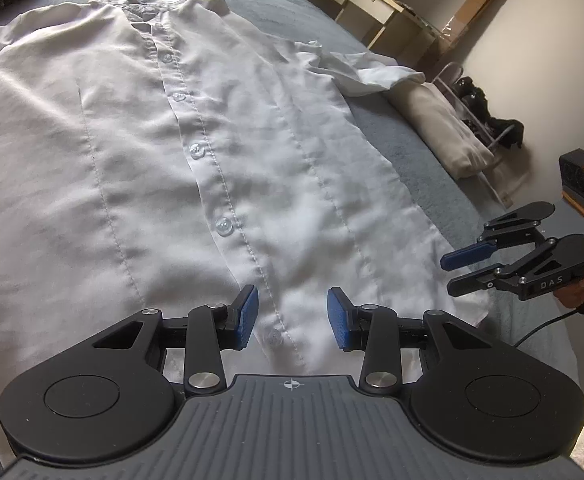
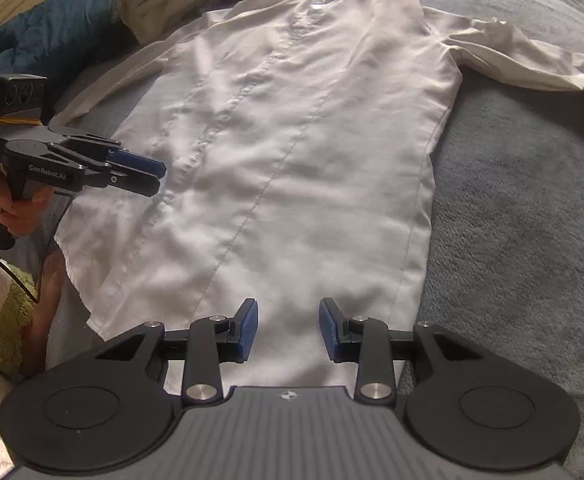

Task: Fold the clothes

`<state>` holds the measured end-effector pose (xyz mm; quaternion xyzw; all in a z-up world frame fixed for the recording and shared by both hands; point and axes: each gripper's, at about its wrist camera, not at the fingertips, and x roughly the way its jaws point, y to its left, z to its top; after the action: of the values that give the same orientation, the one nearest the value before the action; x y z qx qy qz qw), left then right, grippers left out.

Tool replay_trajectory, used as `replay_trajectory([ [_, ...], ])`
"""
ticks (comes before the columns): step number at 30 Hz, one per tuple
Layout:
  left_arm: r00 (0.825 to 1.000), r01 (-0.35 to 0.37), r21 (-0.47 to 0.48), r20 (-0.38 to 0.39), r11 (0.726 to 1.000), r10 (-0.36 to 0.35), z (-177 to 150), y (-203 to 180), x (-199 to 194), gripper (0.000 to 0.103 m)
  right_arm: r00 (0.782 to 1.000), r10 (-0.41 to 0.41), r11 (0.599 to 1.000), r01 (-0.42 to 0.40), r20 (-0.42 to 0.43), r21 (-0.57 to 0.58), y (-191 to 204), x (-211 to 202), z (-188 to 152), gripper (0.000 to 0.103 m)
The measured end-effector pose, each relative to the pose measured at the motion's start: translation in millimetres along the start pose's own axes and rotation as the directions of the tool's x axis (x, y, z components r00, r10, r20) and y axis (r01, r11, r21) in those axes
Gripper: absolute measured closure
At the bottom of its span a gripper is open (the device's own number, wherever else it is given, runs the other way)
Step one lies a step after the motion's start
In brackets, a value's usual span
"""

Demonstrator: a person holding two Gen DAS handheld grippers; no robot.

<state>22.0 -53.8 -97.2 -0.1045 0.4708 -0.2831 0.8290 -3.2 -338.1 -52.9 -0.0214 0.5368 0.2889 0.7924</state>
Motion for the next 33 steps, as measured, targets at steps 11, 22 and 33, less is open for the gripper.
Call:
replay_trajectory([
  [11, 0.998, -0.061, 0.071, -0.002, 0.996, 0.061, -5.0, -1.0, 12.2, 0.065, 0.999, 0.020, 0.999, -0.018, 0.041, -0.039, 31.3, 39.3, 13.7, 0.067],
  [22, 0.997, -0.078, 0.126, 0.028, 0.989, 0.075, -0.7, -1.4, 23.4, 0.065, 0.997, -0.074, 0.993, 0.077, 0.039, -0.086, 38.0, 53.4, 18.8, 0.067],
  [33, 0.993, -0.106, 0.183, 0.068, 0.977, 0.095, 4.4, -1.8, 32.1, 0.065, 0.989, -0.132, 0.984, 0.139, 0.067, -0.114, 43.8, 60.6, 24.6, 0.067],
])
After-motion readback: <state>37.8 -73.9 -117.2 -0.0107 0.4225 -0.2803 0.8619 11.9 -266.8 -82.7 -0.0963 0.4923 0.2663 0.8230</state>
